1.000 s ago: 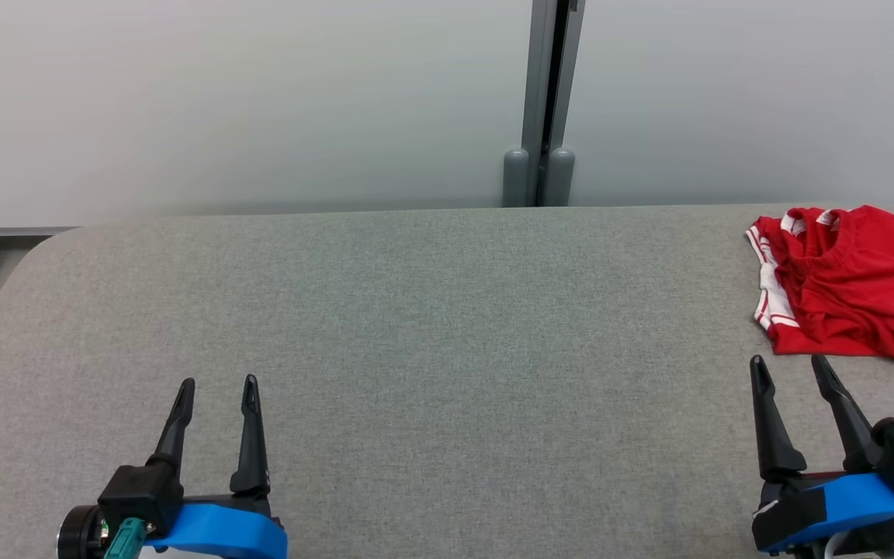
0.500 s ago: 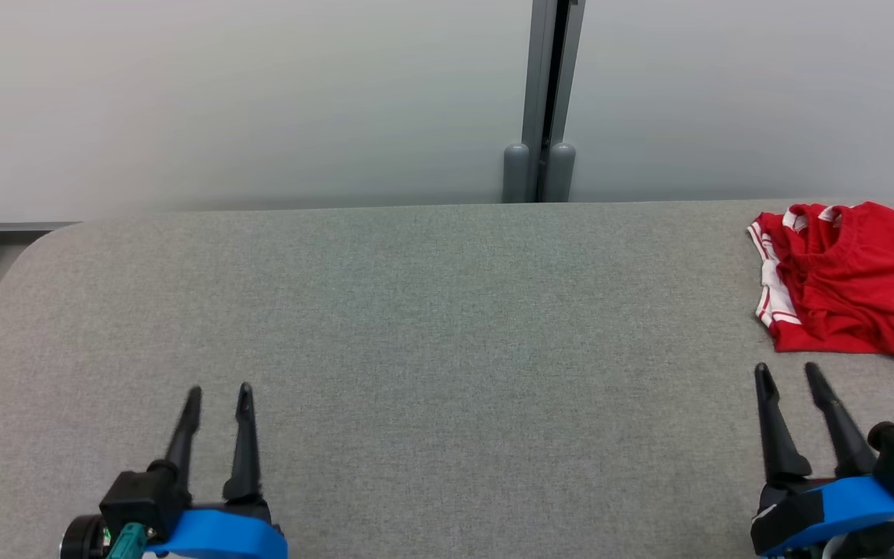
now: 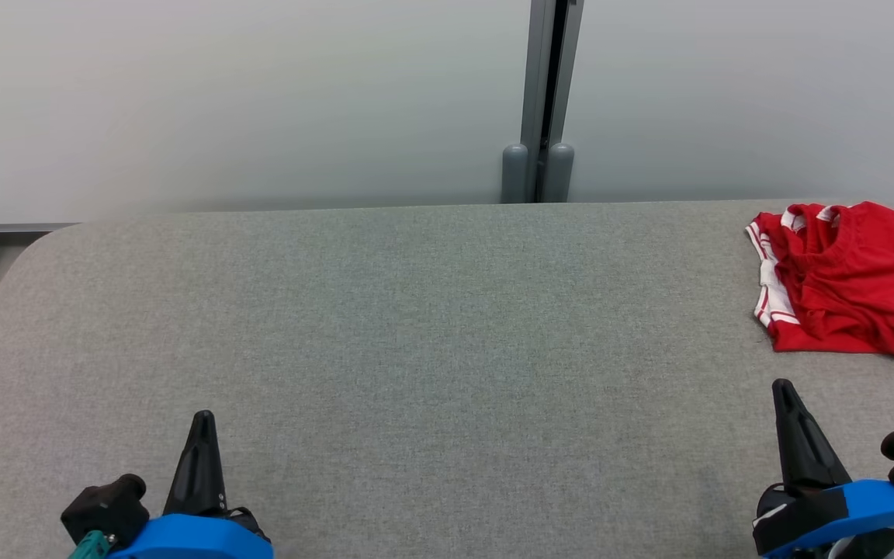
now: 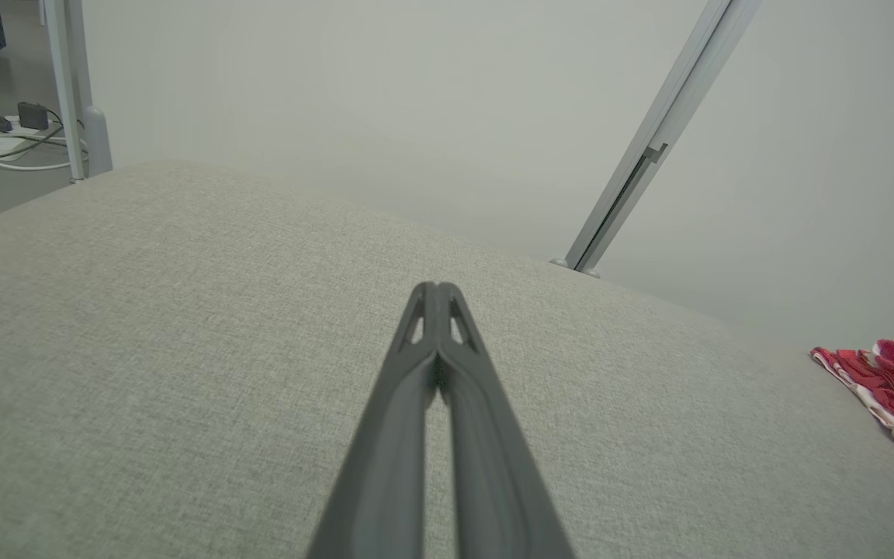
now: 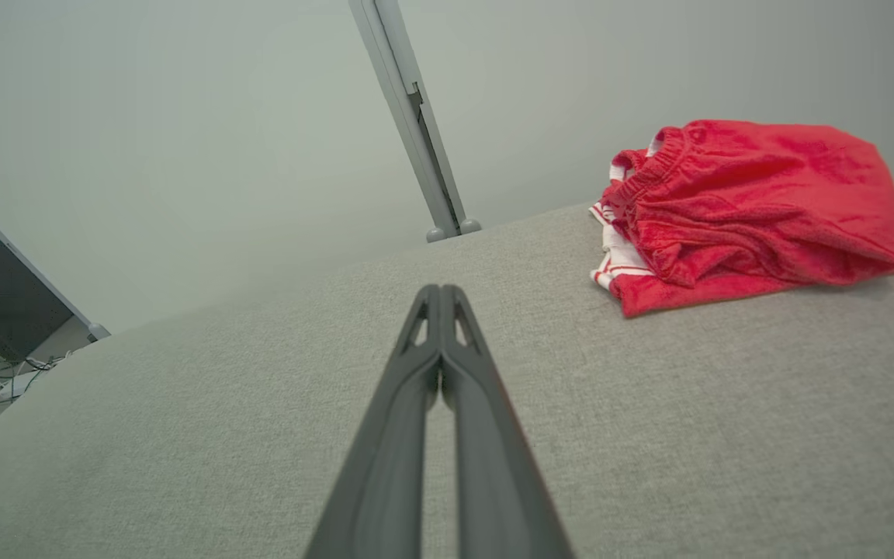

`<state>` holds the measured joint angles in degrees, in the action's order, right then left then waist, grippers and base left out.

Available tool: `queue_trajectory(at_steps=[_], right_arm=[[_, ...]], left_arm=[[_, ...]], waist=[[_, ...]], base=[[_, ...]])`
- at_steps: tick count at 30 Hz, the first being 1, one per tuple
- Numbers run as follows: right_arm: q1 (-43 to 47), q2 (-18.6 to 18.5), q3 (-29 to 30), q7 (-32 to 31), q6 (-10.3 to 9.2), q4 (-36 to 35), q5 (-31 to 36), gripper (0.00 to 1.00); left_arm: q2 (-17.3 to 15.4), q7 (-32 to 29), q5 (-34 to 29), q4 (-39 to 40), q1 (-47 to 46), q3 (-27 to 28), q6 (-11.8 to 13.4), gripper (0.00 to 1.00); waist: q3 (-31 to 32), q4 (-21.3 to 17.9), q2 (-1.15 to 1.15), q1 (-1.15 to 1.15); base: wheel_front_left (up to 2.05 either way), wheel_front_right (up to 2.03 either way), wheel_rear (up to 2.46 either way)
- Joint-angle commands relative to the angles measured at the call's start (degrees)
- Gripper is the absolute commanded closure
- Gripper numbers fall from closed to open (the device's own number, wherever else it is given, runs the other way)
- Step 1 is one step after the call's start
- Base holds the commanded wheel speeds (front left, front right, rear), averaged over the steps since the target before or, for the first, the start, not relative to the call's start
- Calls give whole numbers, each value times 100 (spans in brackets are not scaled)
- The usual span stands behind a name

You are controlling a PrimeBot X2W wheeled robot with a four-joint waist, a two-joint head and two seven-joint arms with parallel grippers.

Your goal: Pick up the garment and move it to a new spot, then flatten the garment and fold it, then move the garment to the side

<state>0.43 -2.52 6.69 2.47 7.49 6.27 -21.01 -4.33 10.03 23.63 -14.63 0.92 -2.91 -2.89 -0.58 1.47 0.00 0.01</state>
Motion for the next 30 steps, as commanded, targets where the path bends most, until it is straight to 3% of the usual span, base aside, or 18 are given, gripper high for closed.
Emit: queue_trajectory(at_steps=[1,30], right_arm=[[-127,-23,5,-38,0,-61,-221,100],[-349,-34,-10,-348,0,233,-2783,100]], left_arm=[[-9,-50,198,96,-192,40,-15,100],[44,-639,2672,102,-405,373,-183,100]], waist=[[1,-1,0,0],[11,-39,0,0]], base=[[0,0,0],[0,0,0]])
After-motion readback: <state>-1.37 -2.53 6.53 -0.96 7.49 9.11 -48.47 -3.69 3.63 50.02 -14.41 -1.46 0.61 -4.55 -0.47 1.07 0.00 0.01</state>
